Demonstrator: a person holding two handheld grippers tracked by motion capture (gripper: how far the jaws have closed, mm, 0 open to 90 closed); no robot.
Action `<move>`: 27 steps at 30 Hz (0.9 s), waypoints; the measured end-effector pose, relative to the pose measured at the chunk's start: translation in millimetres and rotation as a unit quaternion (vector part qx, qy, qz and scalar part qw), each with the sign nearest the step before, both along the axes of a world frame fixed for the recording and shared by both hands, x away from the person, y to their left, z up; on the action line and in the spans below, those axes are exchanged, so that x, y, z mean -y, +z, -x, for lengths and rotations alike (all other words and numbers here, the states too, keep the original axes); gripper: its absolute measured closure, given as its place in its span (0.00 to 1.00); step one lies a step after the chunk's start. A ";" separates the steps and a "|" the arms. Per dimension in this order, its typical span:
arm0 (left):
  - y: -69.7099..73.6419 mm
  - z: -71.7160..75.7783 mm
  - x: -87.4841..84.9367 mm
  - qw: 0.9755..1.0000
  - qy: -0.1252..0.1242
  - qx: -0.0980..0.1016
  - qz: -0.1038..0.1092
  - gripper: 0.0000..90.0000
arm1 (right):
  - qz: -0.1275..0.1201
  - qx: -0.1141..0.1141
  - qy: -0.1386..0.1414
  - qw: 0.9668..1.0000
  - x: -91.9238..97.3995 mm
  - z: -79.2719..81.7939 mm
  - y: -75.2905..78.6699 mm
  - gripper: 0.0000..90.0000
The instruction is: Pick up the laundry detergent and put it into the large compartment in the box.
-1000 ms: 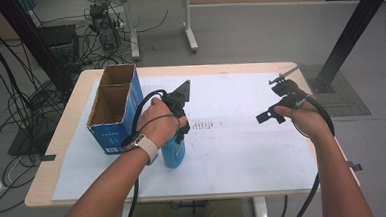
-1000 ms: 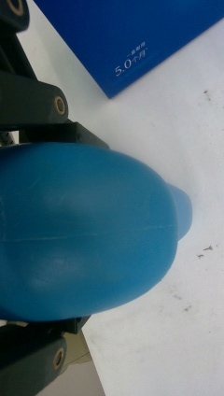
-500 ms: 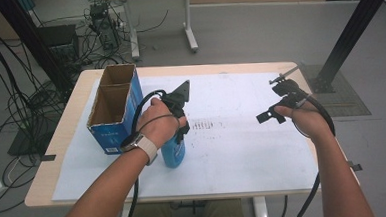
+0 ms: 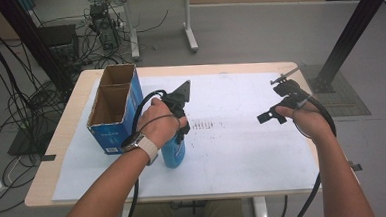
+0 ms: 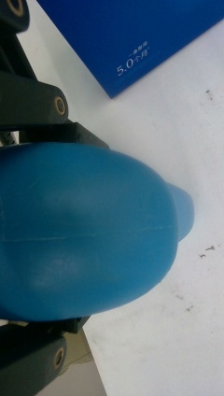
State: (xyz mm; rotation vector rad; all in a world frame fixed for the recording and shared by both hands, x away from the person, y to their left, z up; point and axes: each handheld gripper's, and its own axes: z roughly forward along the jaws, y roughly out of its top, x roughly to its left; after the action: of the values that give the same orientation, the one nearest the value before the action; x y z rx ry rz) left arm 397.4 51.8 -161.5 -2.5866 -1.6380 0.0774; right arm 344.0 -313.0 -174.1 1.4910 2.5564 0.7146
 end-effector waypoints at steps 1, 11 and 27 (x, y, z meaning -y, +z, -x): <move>0.3 -1.4 0.0 1.000 0.000 -0.005 -0.001 0.44 | -0.001 0.001 0.000 1.000 0.5 0.3 0.2 0.13; 8.7 -2.3 -2.7 1.000 -0.001 -0.010 0.012 0.44 | -0.003 0.004 -0.003 1.000 5.0 4.7 2.1 0.13; 79.5 1.6 -18.2 1.000 0.017 0.015 0.009 0.44 | -0.006 0.010 -0.008 1.000 8.3 9.7 6.8 0.13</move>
State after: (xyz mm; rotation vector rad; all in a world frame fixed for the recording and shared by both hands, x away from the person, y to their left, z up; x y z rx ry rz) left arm 395.8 70.0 -82.1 -2.5846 -1.6994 0.0555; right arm 334.3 -321.3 -167.2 1.4966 2.5276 0.7406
